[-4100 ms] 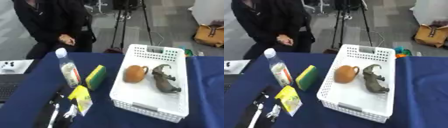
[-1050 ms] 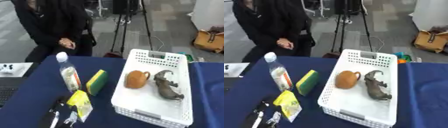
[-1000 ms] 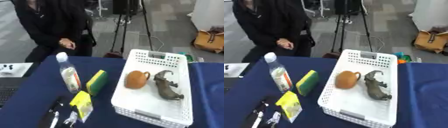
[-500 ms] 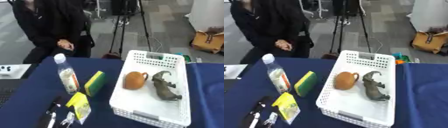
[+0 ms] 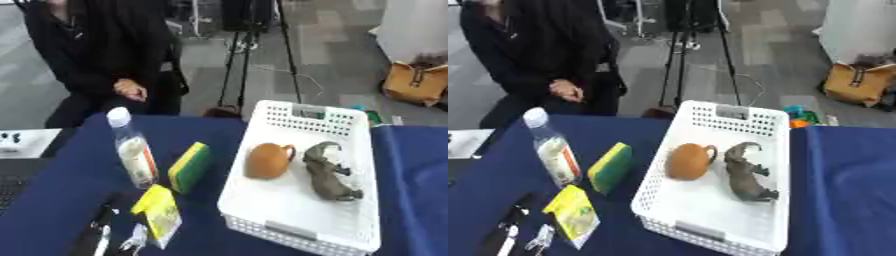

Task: Pick up objects on the table and place them in the box.

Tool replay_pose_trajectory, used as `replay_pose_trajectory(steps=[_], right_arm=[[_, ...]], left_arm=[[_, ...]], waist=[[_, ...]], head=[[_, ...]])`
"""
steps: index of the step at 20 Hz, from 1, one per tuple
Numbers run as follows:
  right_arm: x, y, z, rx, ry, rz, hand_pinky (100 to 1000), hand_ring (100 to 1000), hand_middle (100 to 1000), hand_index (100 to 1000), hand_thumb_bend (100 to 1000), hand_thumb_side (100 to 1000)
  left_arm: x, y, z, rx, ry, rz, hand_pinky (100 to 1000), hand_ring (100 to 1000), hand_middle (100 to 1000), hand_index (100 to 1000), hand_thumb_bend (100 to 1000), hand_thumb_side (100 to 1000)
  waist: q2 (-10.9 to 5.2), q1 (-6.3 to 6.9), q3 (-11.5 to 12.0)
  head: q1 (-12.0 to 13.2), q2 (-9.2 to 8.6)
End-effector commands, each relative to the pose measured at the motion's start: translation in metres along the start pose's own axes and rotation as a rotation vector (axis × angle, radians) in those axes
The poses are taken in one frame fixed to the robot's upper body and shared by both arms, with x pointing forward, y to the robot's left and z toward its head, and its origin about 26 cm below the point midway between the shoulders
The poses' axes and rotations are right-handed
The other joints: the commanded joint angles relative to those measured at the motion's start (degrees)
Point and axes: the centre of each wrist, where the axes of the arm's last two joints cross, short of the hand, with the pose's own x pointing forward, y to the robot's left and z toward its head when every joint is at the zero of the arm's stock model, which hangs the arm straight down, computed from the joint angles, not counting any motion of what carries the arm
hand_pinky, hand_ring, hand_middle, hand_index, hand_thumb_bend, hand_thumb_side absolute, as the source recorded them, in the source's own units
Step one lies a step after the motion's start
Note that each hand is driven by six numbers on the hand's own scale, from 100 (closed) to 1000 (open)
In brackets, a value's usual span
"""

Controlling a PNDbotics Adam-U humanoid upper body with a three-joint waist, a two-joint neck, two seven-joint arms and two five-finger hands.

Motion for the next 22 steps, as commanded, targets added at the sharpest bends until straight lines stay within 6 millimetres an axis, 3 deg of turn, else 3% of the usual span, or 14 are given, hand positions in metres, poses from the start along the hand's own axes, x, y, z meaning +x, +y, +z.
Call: replay_pose_trajectory(steps=[1, 14, 22], right_arm=[[0.0037, -0.0032, -0.0076, -0.022, -0.024, 0.002, 429, 404, 332, 480, 100, 955], [0.0038, -0.003, -0.007, -0.018, -0.02, 0.002, 428, 402, 330, 479, 100, 957], [0.0036, -0.0033, -0.007, -0.015, -0.02, 0.001, 427, 401, 329, 478, 100, 960]], left_arm=[[0.0014, 0.0086, -0.0037, 0.016, 0.031, -0.031, 1000, 1000, 1000, 1000, 156, 1000], [0.0001, 0.0116, -0.006, -0.039, 0.08, 0.013, 1000, 1000, 1000, 1000, 173, 1000], [-0.0037, 0.0172, -0.0081, -0.245, 0.022, 0.147, 1000, 1000, 1000, 1000, 191, 1000]], waist=[[-1.22, -0.21, 0.0], [-1.15, -0.61, 0.0], [-0.97, -0.55, 0.1]], head=[[-0.1, -0.52], [-0.2, -1.16], [-0.5, -1.31]])
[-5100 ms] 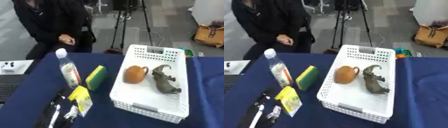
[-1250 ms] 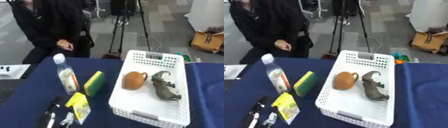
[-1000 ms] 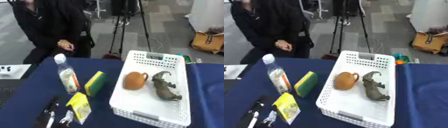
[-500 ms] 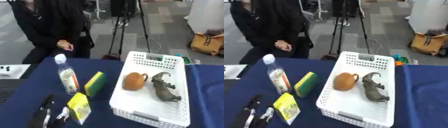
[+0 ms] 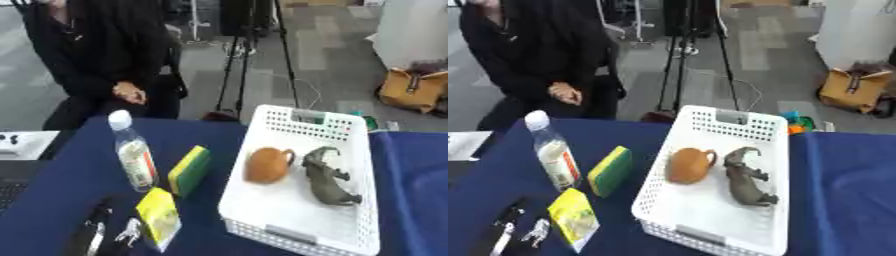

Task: Pick up objects on the table and place them in the box.

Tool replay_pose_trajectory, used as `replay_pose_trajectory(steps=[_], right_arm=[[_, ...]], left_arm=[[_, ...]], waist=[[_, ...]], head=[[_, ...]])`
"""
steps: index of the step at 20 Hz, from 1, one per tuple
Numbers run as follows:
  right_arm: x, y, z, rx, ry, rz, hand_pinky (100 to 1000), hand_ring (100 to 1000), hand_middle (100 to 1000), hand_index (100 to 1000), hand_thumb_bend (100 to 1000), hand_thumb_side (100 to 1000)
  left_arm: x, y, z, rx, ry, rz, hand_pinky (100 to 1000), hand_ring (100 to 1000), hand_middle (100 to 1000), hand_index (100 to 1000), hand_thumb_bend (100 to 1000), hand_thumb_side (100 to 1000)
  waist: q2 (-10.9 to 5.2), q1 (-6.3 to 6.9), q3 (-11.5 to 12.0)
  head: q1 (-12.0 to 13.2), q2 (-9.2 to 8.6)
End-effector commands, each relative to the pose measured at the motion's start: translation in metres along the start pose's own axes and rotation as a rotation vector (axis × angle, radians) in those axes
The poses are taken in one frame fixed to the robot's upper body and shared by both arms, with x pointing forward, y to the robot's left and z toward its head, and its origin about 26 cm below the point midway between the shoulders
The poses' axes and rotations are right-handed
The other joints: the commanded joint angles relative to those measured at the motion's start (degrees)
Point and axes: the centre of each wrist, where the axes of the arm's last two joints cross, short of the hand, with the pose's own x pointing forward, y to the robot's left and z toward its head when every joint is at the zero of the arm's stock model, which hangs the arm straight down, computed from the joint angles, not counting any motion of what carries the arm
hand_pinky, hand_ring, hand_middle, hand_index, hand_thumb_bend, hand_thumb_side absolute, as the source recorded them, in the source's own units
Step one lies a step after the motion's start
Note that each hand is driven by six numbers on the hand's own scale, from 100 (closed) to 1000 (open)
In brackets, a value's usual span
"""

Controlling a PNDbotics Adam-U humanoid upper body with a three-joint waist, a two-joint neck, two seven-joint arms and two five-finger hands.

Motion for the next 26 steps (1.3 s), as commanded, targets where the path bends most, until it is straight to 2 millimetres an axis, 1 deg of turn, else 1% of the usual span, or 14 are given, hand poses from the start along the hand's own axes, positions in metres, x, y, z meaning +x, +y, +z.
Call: replay_pose_trajectory(steps=[1, 4, 7, 10, 13, 16, 17, 21, 24, 26], right_arm=[[0.004, -0.004, -0.008, -0.012, -0.032, -0.001, 427, 401, 329, 477, 100, 961], [0.003, -0.004, -0.008, -0.011, -0.031, -0.002, 426, 400, 329, 476, 100, 963], [0.003, -0.004, -0.008, -0.009, -0.031, -0.003, 426, 400, 328, 475, 100, 964], [0.003, -0.004, -0.008, -0.008, -0.03, -0.004, 425, 400, 328, 475, 100, 965], [0.003, -0.004, -0.007, -0.006, -0.029, -0.004, 423, 398, 326, 473, 100, 968], [0.003, -0.004, -0.007, -0.003, -0.029, -0.004, 423, 398, 326, 473, 100, 968], [0.003, -0.004, -0.007, -0.002, -0.029, -0.004, 422, 397, 326, 472, 100, 971], [0.003, -0.005, -0.007, 0.003, -0.032, -0.001, 422, 397, 326, 472, 100, 971], [0.003, -0.005, -0.007, 0.006, -0.034, -0.001, 423, 397, 326, 473, 100, 970], [0.003, -0.005, -0.007, 0.008, -0.035, 0.001, 423, 397, 326, 473, 100, 969]], left_arm=[[-0.002, 0.013, -0.001, -0.074, -0.027, 0.03, 1000, 1000, 1000, 1000, 191, 1000], [-0.004, 0.018, -0.002, -0.108, -0.043, 0.049, 1000, 1000, 1000, 1000, 190, 1000], [-0.006, 0.022, -0.002, -0.11, -0.05, 0.051, 1000, 1000, 1000, 1000, 158, 1000], [-0.007, 0.022, -0.002, -0.103, -0.069, 0.058, 1000, 1000, 1000, 1000, 150, 1000], [-0.007, 0.023, -0.002, -0.081, -0.081, 0.062, 1000, 1000, 1000, 1000, 106, 1000], [-0.008, 0.023, -0.002, -0.048, -0.09, 0.061, 1000, 1000, 1000, 1000, 114, 1000], [-0.008, 0.024, -0.002, -0.035, -0.092, 0.063, 1000, 1000, 1000, 1000, 146, 1000], [-0.006, 0.023, -0.003, 0.049, -0.118, 0.083, 1000, 1000, 1000, 1000, 173, 1000], [-0.006, 0.021, -0.002, 0.053, -0.131, 0.106, 1000, 1000, 1000, 1000, 165, 1000], [-0.006, 0.022, -0.003, 0.043, -0.14, 0.11, 1000, 1000, 1000, 1000, 137, 1000]], waist=[[-0.83, -0.02, 0.1], [-0.85, 0.01, 0.1], [-0.84, -0.01, 0.1], [-0.82, -0.04, 0.2], [-0.78, -0.1, 0.2], [-0.71, -0.16, 0.2], [-0.68, -0.17, 0.2], [-0.55, -0.16, 0.2], [-0.48, -0.08, 0.2], [-0.51, 0.1, 0.3]], head=[[-0.2, -0.81], [-0.3, -0.9], [-0.4, -1.1], [-0.4, -1.14], [-0.5, -1.26], [-0.5, -1.3], [-0.6, -1.34], [-0.6, -1.33], [-0.7, -1.35], [-0.9, -1.2]])
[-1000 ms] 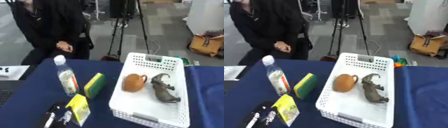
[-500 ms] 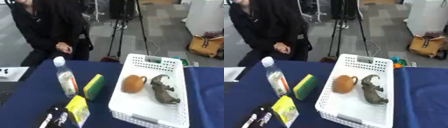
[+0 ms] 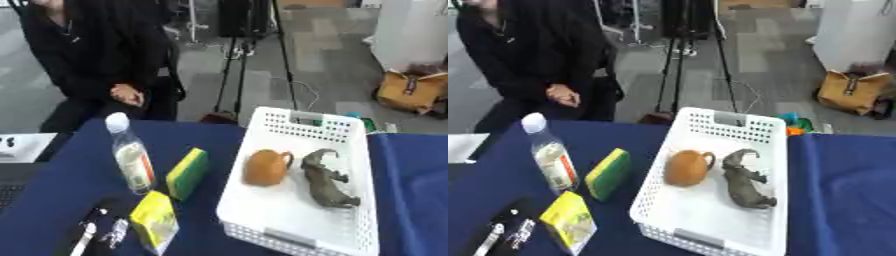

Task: Pick up objects on the table and place them in the box.

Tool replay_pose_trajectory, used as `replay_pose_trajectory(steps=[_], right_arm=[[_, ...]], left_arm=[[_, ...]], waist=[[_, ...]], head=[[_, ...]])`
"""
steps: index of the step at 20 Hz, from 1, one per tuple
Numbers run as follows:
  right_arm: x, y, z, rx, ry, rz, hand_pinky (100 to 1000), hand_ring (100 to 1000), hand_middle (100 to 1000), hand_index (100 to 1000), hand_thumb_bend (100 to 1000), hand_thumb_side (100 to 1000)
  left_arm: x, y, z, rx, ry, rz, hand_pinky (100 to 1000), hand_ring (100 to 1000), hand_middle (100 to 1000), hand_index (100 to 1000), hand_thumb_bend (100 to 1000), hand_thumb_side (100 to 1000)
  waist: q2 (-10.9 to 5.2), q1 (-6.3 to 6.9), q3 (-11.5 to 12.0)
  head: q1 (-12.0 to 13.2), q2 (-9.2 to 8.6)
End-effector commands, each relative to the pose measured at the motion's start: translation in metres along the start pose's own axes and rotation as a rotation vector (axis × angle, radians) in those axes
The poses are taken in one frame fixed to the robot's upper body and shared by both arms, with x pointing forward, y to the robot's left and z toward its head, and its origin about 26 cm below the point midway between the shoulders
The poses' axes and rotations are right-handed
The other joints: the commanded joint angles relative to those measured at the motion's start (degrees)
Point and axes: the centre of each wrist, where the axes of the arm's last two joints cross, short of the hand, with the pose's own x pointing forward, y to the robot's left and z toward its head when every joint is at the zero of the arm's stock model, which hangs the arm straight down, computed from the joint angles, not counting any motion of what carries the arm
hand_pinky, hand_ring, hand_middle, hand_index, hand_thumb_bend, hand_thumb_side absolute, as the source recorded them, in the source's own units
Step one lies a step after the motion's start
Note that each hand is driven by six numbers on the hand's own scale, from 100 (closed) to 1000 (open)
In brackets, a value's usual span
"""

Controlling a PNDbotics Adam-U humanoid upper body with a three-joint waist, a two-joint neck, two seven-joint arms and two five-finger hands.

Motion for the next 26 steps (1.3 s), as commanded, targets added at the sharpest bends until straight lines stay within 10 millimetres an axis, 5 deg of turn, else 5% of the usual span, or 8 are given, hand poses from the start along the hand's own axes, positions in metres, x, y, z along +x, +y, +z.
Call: replay_pose_trajectory(steps=[1, 5, 12, 17, 19, 23, 26], right_arm=[[0.003, -0.004, -0.009, -0.006, -0.037, 0.003, 424, 397, 326, 473, 100, 967], [0.002, -0.006, -0.007, 0.012, -0.042, 0.01, 421, 394, 324, 472, 100, 964], [0.001, -0.009, -0.003, 0.054, -0.043, 0.015, 412, 391, 321, 472, 100, 962], [0.001, -0.009, -0.004, 0.057, -0.045, 0.012, 412, 391, 321, 472, 100, 960], [0.001, -0.009, -0.004, 0.058, -0.043, 0.01, 410, 391, 320, 471, 100, 959], [0.002, -0.008, -0.004, 0.058, -0.044, 0.003, 412, 391, 322, 468, 100, 958], [0.002, -0.008, -0.004, 0.055, -0.044, 0.0, 412, 391, 323, 468, 100, 954]], left_arm=[[0.004, 0.009, -0.002, 0.001, -0.04, -0.018, 1000, 1000, 1000, 1000, 100, 1000], [0.011, 0.037, -0.011, -0.036, -0.091, -0.181, 1000, 1000, 1000, 1000, 100, 897], [0.03, 0.086, -0.022, -0.267, -0.13, -0.516, 1000, 1000, 1000, 1000, 100, 943], [0.033, 0.093, -0.023, -0.286, -0.141, -0.575, 1000, 1000, 1000, 1000, 100, 945], [0.04, 0.096, -0.026, -0.206, -0.213, -0.611, 896, 1000, 1000, 1000, 100, 824], [0.049, 0.093, -0.03, 0.026, -0.393, -0.72, 883, 1000, 1000, 1000, 100, 849], [0.047, 0.084, -0.029, 0.091, -0.446, -0.796, 795, 919, 1000, 1000, 100, 845]], waist=[[-0.91, 0.33, 0.1], [-1.56, 1.63, 0.7], [-2.21, 4.56, 0.4], [-2.01, 4.74, -0.1], [-2.0, 4.78, -0.1], [-1.86, 4.49, -0.3], [-1.75, 4.33, -0.5]], head=[[-0.5, -0.32], [-1.1, 1.28], [-1.1, 3.25], [-1.1, 3.26], [-1.0, 3.21], [-0.6, 2.76], [-0.5, 2.37]])
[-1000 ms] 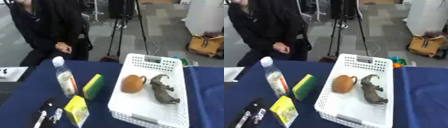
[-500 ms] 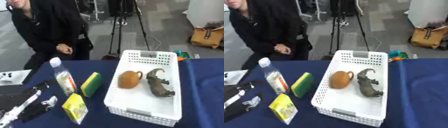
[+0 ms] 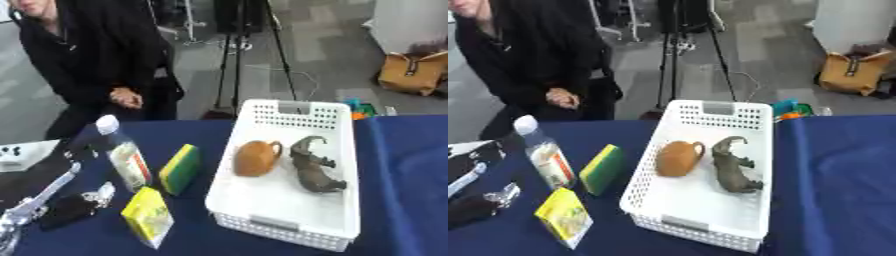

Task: Pick up objects on the table and place them in the box.

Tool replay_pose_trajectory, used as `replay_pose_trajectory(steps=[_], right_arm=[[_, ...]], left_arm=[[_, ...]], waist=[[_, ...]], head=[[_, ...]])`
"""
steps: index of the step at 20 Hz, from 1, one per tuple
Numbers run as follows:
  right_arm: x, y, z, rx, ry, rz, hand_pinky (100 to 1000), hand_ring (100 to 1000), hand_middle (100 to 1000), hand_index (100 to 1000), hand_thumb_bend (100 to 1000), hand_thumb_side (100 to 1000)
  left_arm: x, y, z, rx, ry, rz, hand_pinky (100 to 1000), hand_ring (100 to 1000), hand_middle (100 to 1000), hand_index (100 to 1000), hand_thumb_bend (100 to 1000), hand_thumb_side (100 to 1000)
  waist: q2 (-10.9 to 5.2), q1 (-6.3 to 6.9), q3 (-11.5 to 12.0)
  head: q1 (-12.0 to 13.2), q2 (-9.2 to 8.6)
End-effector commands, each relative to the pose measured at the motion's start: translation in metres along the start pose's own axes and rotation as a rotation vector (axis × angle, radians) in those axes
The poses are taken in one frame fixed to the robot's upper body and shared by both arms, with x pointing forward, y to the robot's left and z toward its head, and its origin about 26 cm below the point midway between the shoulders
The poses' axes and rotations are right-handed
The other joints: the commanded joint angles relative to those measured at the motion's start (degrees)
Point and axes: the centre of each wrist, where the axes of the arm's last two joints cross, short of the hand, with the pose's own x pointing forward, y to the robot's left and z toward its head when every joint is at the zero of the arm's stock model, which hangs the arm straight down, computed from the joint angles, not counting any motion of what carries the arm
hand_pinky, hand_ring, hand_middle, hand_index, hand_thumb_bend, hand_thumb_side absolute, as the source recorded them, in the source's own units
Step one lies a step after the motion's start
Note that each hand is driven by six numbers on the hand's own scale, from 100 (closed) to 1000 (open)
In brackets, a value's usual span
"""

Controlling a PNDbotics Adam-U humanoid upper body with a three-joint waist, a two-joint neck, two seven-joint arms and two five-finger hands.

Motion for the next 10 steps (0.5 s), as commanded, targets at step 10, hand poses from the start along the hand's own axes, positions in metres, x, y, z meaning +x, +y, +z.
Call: replay_pose_trajectory(steps=[10], right_arm=[[0.0051, -0.0018, -0.0106, -0.01, -0.041, -0.016, 412, 390, 322, 468, 100, 951]], left_arm=[[0.0124, -0.0054, -0.0003, 0.008, -0.091, -0.142, 673, 834, 1000, 1000, 100, 985]], waist=[[-0.67, -0.39, -0.4]], head=[[0.6, -0.74]])
